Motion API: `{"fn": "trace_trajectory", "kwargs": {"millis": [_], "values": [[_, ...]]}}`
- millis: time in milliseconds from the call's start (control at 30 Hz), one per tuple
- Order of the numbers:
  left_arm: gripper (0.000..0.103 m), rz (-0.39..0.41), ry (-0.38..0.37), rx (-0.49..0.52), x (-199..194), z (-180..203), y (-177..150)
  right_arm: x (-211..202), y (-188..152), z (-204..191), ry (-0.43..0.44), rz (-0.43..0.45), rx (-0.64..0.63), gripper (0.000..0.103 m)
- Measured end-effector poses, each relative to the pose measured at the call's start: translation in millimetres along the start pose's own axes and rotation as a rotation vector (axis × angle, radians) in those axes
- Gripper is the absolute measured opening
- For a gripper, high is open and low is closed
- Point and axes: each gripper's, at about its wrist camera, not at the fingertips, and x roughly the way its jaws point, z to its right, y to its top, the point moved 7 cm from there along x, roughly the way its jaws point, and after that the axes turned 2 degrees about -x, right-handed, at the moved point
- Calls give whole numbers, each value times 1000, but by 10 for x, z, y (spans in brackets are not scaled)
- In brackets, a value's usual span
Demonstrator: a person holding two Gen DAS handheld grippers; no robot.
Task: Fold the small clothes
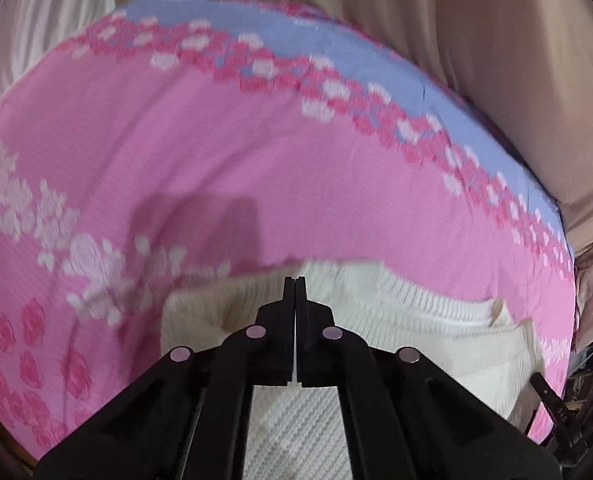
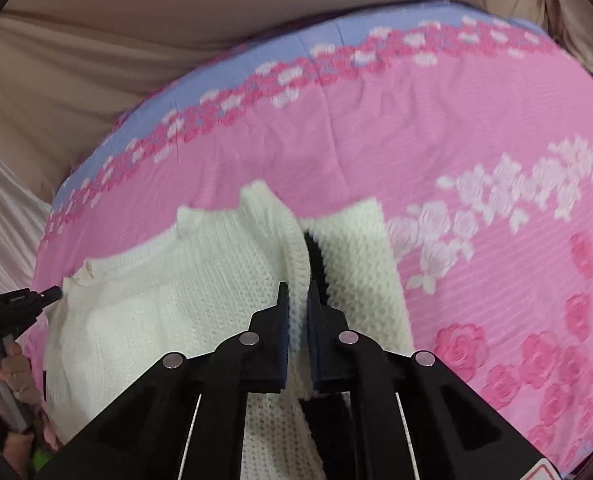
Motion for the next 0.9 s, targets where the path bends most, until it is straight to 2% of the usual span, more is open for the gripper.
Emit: {"fn": "trace_trajectory", "kwargs": {"millis": [67, 133, 167, 200, 267, 300, 333, 400, 500, 600, 633, 700, 900], "values": [[0, 12, 12, 4, 9, 7, 136, 41, 27, 64, -15, -7, 11, 7], [0, -31, 39, 13, 161, -22, 182, 280, -90, 168, -59, -93, -10, 9], [0, -57, 49, 5, 214, -51, 180, 313, -131, 180, -59, -100, -15, 9], [0, -69, 24, -19, 197, -75, 170, 244, -136, 162, -55, -74, -17, 12], [1, -52, -25, -33, 57, -93, 144, 136, -159, 118, -49, -59, -19, 29], [5, -45, -31, -28, -3, -92, 111, 82, -168, 93, -44, -49, -27, 41], [19, -43, -43, -23, -55, -95, 57, 29, -180, 71, -42, -36, -39, 44], [40, -55, -31, -20, -66, -112, -37, -29, -202, 56, -35, -26, -39, 45], [41, -79, 12, 31, 71, -61, -148, -92, -241, 67, -19, -17, 2, 47], [39, -103, 32, 44, 218, -46, -187, -140, -308, 59, 8, -21, 34, 51], [26, -109, 22, 59, 274, -17, -198, -133, -316, 42, 7, -24, 31, 51], [8, -118, 1, 68, 316, 20, -205, -116, -325, 36, 2, -27, 23, 51], [6, -56, -46, 98, 210, 204, -17, 142, -176, 64, -21, -48, 27, 55]]}}
